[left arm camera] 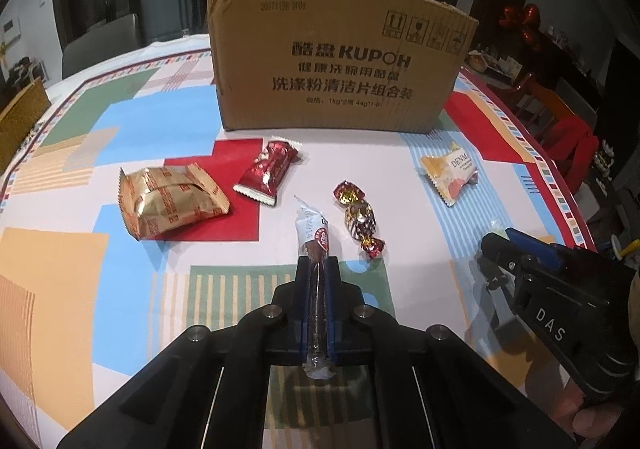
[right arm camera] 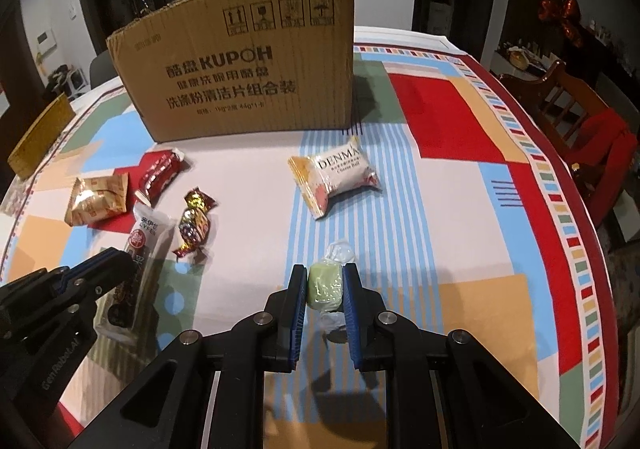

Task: Organize snacks
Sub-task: 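Lift the stick packet and green candy and carry both over the box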

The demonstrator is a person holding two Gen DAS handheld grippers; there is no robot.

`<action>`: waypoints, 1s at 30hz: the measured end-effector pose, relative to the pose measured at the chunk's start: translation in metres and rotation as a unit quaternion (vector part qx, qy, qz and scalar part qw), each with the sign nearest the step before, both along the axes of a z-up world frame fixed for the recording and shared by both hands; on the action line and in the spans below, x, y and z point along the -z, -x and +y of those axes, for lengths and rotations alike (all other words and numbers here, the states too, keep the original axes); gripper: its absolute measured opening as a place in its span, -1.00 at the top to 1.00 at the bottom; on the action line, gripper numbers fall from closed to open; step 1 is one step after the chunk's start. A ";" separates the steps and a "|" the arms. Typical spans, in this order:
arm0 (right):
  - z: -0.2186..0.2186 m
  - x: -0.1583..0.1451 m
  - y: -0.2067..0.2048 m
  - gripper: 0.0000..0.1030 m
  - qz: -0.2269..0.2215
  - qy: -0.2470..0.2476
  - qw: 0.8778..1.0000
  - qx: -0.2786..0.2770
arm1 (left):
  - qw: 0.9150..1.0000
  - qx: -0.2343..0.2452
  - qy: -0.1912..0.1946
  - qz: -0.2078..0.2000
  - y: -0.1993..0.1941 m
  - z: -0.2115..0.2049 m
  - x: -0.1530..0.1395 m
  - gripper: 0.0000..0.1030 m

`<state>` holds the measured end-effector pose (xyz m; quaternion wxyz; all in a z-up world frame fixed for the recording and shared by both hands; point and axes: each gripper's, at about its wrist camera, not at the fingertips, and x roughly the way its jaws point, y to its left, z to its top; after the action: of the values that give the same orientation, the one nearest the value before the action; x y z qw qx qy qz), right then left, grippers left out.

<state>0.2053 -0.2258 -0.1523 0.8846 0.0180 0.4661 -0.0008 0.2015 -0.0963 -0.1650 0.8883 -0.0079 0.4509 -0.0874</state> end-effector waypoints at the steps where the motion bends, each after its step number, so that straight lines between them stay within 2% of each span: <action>1: 0.001 -0.002 0.000 0.62 -0.002 0.000 1.000 0.000 | 1.000 0.000 -0.001 -0.003 0.000 0.000 -0.002 0.85; 30: 0.009 -0.060 -0.027 0.62 -0.066 -0.005 0.998 -0.005 | 0.997 -0.010 -0.013 -0.072 -0.022 0.012 -0.061 0.86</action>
<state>0.2324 -0.2164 -0.0922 0.9131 0.0202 0.4071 0.0070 0.2240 -0.0845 -0.1037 0.9194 0.0053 0.3865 -0.0730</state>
